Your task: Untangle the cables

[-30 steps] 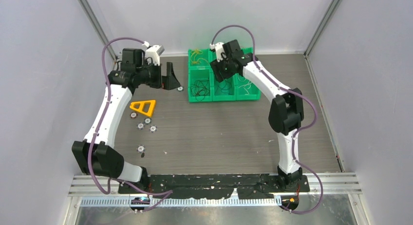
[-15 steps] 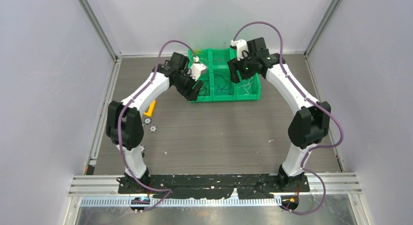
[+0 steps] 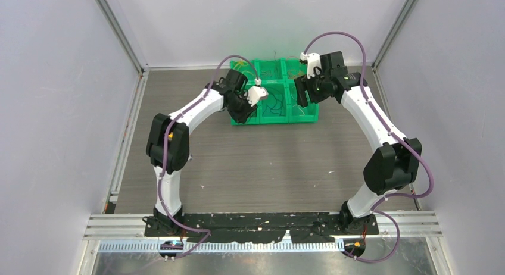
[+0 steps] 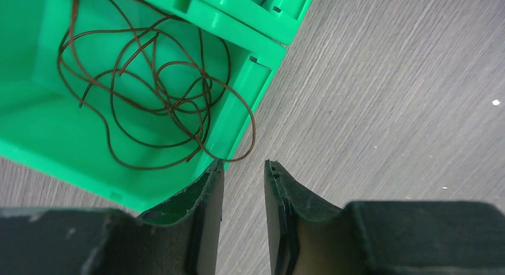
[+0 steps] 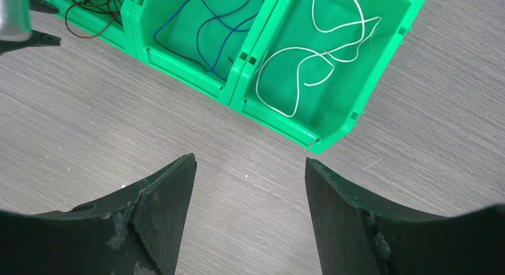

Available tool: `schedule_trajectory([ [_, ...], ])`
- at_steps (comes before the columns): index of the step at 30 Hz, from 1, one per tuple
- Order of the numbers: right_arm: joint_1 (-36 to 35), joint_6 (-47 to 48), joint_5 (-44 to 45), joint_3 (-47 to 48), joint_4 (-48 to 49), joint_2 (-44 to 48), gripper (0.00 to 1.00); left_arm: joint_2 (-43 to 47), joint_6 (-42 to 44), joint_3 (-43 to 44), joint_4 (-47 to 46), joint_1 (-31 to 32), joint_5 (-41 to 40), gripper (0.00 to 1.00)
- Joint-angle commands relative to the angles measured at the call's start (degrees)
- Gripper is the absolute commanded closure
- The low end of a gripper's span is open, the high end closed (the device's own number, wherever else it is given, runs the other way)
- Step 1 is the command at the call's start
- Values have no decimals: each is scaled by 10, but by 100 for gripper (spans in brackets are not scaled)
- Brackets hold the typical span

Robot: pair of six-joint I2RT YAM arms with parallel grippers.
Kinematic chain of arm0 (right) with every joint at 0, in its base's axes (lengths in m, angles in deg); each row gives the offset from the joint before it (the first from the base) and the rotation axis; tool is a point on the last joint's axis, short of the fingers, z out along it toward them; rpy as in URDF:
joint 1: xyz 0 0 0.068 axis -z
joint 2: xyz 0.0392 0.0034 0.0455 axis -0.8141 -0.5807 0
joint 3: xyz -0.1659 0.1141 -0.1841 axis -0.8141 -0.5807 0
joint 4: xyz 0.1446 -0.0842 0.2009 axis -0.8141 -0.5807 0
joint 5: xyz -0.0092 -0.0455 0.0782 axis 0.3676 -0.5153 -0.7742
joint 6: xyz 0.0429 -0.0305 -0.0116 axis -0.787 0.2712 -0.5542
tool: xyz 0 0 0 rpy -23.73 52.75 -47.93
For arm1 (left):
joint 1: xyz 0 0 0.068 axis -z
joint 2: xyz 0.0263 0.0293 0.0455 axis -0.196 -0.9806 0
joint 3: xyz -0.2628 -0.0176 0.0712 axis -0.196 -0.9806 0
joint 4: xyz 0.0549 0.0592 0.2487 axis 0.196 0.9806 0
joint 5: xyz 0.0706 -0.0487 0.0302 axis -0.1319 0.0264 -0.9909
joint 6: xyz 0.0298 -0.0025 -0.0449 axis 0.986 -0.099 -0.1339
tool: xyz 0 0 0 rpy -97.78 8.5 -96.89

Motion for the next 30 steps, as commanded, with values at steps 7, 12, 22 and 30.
schedule_trajectory([
  [7,12,-6,0,0,0,17,27,-43,104,34,-15,31,-80,56],
  [12,14,-7,-3,7,-1,12,27,-69,139,58,-1,34,-102,52],
  [22,19,-9,-5,10,-5,5,27,-82,167,80,-4,35,-104,60],
  [30,20,-8,-7,15,-6,4,28,-77,183,88,-9,34,-90,85],
])
